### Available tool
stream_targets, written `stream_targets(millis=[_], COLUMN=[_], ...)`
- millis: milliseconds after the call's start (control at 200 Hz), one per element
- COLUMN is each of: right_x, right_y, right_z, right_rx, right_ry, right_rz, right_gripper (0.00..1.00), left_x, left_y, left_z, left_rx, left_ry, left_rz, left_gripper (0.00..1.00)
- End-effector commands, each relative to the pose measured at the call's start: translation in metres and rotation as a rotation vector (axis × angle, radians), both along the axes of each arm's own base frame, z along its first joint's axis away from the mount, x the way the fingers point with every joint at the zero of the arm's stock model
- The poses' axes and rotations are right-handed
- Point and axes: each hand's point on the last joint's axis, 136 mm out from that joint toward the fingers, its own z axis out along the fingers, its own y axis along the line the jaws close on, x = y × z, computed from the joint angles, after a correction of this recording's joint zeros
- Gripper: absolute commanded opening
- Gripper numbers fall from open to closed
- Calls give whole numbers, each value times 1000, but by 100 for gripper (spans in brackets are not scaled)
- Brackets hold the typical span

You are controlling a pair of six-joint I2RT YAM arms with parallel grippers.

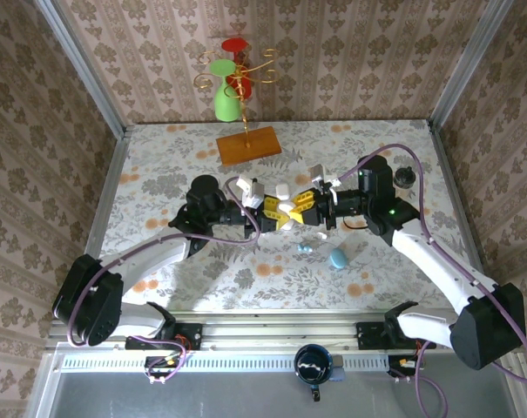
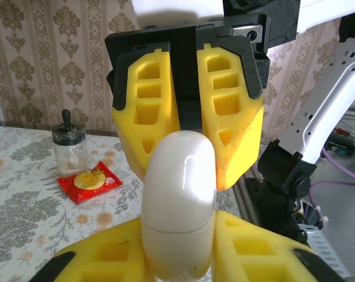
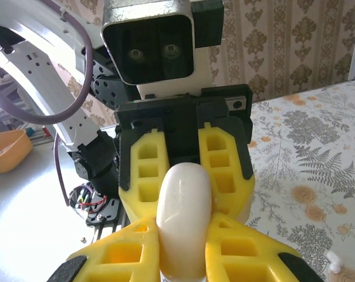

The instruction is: Insert wireless bluetooth earbuds into charging case

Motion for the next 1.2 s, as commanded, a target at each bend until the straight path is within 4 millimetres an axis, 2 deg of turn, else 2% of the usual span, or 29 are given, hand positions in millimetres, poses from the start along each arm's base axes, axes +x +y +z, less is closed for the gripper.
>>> stream_targets(millis=[0,60,185,270,315,355,480,630,715,830,970,1030,1195], right_x=[6,9,29,45,53,60,78,90,92,99,115,122,128], right_y=[1,1,0,-5,-8,-12,-21,-30,-35,-47,-70,-80,-101], right_z=[6,5,6,7,8,8,11,18,22,22,1,-15,-68], right_rx=[-23,-31,-45,-45,-41,-36,-5,37,67,107,109,85,-82], right_ry=[-32,-29,-29,-14,-12,-11,9,25,31,64,190,261,408], right_rz=[-18,-32,-160,-263,-315,-365,-479,-548,-569,-636,-760,-818,-953], right_gripper=[14,17,44,53,57,60,63,64,64,64,64,64,64], left_x=[-13,-13,-8,-6,-3,0,11,25,34,32,33,29,32], left_y=[-3,-3,-3,-2,-2,-1,-1,1,3,2,2,2,0], left_z=[11,10,4,1,-1,-5,-14,-18,-18,-21,-32,-35,-36], left_rx=[-25,-21,-17,-15,-13,-6,33,46,62,87,102,109,93], left_ry=[-30,-35,-70,-98,-120,-141,-138,-141,-135,-152,-192,-204,-197], left_rz=[-70,-70,-35,-11,9,30,88,184,244,259,316,292,297], left_gripper=[17,12,8,8,8,15,17,8,8,8,8,8,8])
